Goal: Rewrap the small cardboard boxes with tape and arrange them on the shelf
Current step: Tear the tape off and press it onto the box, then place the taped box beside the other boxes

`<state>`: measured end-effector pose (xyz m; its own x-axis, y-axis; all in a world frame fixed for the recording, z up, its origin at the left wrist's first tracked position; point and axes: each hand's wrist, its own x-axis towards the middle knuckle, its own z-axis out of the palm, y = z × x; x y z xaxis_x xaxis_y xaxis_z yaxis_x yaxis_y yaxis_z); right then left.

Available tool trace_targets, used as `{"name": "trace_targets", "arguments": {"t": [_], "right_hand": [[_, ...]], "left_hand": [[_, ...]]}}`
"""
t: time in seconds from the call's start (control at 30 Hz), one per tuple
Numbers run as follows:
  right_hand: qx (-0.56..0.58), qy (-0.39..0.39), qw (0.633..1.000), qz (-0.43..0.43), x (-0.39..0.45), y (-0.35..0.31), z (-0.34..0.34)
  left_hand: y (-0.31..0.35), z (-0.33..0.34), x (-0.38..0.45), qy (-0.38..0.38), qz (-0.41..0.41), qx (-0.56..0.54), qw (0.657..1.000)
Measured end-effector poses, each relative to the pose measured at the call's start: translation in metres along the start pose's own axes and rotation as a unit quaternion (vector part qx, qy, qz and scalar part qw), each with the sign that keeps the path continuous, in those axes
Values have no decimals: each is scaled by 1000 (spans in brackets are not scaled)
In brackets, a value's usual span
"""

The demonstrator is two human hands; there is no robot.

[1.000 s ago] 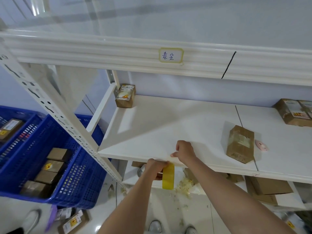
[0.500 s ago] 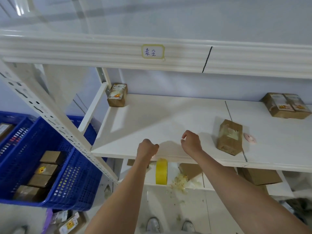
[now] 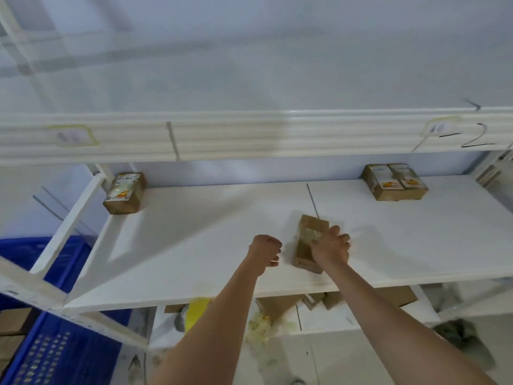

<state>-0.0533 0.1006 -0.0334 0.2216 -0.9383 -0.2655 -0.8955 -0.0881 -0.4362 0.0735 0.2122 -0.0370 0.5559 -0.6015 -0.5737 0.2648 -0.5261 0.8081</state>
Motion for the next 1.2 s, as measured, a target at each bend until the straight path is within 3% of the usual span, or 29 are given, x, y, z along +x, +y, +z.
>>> {"name": "trace_targets", "arguments": {"t": [0.2,0.33,0.53,0.83,1.03,1.2], "right_hand": [[6,-92,996,-23,30,11,-20],[-31,-130,988,-79,46,19,-22],[-47,-184,974,-126,59,28,-23],[-5,-212,972,-103,70,35,-26],[61,-237,966,-79,71,37,-28],[74,-221,970,-72,70,40,-22]], "left_hand": [[16,39,23,45,-17,-54,997],[26,59,25,32,-88,-102,990],[26,78,28,68,-90,-85,990],[17,84,39,118,-62,-97,986],[11,72,36,74,-85,-207,972],[-5,73,39,83,-115,-241,960]]}}
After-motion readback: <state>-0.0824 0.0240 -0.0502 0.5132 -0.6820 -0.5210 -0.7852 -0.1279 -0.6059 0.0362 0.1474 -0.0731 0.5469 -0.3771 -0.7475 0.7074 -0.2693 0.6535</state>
